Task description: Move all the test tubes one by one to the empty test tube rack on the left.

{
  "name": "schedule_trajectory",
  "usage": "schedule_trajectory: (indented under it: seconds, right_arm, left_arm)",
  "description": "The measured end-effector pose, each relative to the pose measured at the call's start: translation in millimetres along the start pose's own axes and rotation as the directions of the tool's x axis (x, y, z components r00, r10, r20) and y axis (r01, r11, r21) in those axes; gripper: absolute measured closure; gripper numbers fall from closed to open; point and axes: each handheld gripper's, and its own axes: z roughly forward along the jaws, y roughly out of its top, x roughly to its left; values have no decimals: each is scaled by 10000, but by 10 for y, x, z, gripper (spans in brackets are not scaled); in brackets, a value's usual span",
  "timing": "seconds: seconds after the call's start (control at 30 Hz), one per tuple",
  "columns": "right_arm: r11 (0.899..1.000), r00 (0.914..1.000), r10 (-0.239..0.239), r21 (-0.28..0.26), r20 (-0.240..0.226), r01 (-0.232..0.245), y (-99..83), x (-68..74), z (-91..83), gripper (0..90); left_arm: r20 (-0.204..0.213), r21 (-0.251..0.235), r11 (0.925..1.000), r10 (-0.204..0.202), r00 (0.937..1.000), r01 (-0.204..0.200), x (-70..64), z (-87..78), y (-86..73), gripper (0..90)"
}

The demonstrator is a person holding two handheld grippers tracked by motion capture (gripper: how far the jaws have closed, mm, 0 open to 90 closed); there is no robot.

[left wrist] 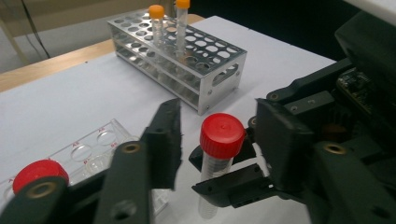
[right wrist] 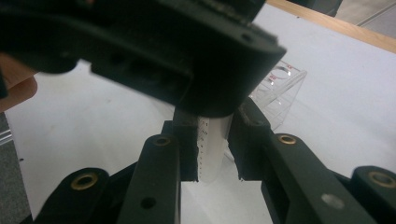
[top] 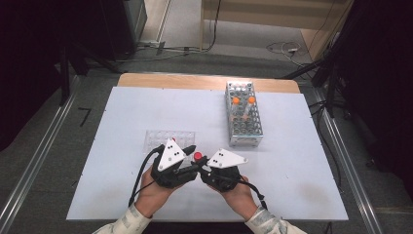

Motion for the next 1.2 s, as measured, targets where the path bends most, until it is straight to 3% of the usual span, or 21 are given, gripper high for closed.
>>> schedule_trajectory:
  seconds: [0.53,0.57,0.7,0.83,0.97,1.2]
  right_arm:
    - [9999,10000,-4,-108,-9,4,16,-2,-16,711]
    - [9999,10000,10,-113,-37,-10,16,-2,-18,698]
    - [9999,9997,12,-170,-259,-16,23,-2,-39,492]
    - [9999,9992,65,-119,-383,-69,21,-23,-67,341]
    - [9998,9992,199,-47,-340,-201,9,-82,-91,284]
    - [9994,9992,338,39,-205,-337,-28,-159,-110,263]
  left_arm:
    - [76,185,9997,172,9998,-174,1,2,-10,693]
    - [95,202,9997,161,9998,-163,2,-1,-8,696]
    - [104,160,9998,73,9999,-75,27,-48,9,698]
    - [-37,118,9999,-74,10000,74,87,-128,25,697]
    - [-276,37,9996,-275,9992,276,181,-212,32,697]
    - [-661,-136,9981,-614,9959,606,327,-376,40,698]
